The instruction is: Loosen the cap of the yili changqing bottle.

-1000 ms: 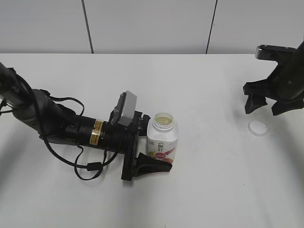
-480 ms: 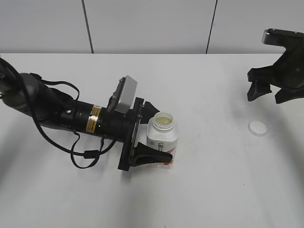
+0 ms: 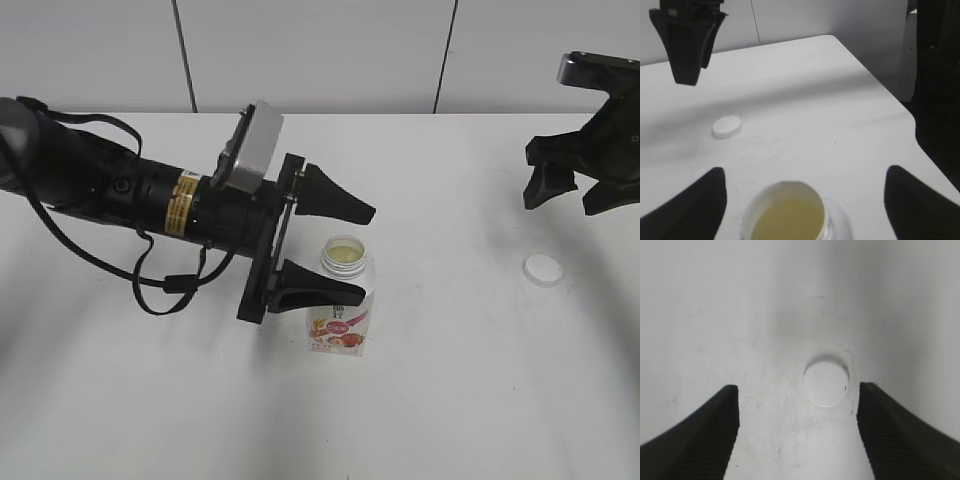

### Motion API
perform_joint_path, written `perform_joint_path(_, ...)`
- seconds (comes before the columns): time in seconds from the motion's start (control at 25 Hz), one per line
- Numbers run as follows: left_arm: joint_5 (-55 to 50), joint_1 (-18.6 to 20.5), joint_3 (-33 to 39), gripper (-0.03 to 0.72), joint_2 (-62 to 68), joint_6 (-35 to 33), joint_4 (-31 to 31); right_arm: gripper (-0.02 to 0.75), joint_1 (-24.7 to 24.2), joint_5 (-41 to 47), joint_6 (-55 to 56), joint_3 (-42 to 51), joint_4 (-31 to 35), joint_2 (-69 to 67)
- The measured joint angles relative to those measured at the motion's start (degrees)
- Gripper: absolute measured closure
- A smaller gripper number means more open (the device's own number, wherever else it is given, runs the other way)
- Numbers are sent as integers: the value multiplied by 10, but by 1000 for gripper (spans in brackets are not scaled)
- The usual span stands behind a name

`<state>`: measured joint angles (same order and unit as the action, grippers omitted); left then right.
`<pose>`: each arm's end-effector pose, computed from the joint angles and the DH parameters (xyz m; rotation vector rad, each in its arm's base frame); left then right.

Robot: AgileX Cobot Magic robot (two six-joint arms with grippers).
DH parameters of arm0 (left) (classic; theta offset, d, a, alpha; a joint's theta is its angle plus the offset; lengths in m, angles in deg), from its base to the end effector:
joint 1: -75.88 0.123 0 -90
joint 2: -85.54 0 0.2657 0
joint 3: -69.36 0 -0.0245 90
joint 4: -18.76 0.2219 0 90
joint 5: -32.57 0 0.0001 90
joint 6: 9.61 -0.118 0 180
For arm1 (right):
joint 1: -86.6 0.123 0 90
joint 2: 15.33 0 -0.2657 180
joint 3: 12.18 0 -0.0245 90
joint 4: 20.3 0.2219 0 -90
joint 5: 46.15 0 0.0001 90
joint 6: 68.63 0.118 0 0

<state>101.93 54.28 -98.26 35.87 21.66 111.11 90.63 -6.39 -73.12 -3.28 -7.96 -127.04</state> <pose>0.2825 -0.2305 0.1279 1.6531 1.1857 -1.0726 0.3402 0.0402 0.1683 -0.0093 2.7908 0.2306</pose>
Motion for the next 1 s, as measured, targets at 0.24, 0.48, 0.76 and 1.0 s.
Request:
perform_joint_path(0.24, 0, 0, 0, 101, -55, 60, 13, 161, 0, 8, 0, 0, 2, 1)
perform_joint_path(0.48, -47, -1, 0, 101, -116, 194, 32, 161, 0, 45, 0, 0, 4, 4)
perform_joint_path(0.76, -266, -2, 0, 101, -180, 374, 39, 161, 0, 75, 0, -9, 7, 47)
perform_joint_path(1.0, -552, -2, 1, 101, -206, 433, 66, 161, 0, 97, 0, -40, 9, 81)
